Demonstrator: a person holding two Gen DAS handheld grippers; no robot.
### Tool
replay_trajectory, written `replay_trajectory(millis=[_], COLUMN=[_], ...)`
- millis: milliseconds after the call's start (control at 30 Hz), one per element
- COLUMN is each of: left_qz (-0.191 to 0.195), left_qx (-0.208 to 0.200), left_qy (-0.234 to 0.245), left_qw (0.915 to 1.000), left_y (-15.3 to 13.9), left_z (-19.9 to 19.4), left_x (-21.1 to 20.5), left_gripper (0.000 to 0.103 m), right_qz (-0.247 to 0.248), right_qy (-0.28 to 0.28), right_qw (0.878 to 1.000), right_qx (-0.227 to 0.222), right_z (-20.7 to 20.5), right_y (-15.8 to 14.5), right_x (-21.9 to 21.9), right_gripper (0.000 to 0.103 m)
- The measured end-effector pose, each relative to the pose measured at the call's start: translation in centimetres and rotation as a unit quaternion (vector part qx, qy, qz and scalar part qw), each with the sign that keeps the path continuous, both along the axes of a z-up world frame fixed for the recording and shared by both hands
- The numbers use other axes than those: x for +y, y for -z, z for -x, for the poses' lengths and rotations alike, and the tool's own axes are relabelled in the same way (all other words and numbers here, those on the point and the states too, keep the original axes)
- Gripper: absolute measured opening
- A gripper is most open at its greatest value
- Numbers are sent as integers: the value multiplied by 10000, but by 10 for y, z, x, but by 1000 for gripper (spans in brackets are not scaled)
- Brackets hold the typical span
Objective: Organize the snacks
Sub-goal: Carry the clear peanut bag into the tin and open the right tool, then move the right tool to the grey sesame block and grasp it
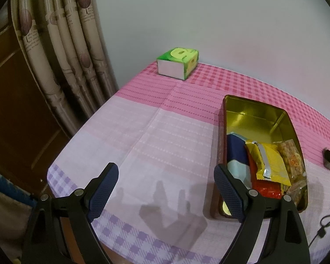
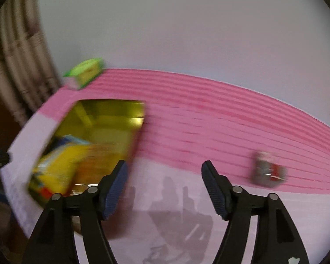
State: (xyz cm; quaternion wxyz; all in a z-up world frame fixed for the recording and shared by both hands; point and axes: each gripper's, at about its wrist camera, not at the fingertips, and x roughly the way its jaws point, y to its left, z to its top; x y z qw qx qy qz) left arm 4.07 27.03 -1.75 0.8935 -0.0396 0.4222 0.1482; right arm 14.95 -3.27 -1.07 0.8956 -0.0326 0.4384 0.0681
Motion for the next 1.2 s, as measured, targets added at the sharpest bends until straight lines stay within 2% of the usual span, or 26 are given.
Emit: replay_trajectory(millis=[167,367,633,867,1200], left_qz=[114,-4,-200,-362,-577], left_qx=[58,114,8,-44,-34], left_qy=[108,125,245,409,552], left_qw=[9999,9999,9995,9985,9968], left_y=[2,9,13,16,19], left_z=[-2,-5,-6,-6,-6], left_x=[-3,-8,-17,-27,-47], left_gripper=[89,89,89,89,89], right_qz=[203,296,323,218,67], right_qy=[883,1307,1409,1313,1133], right_qw=[9958,9907,9890,9906,9934], right_qx=[131,243,309,311,167], right_z=[-8,-17,-32,-39,-35], right_y=[15,37,59,68,68], right_x=[-75,-120,-131,-134,-139], right_gripper=[74,79,79,60,54])
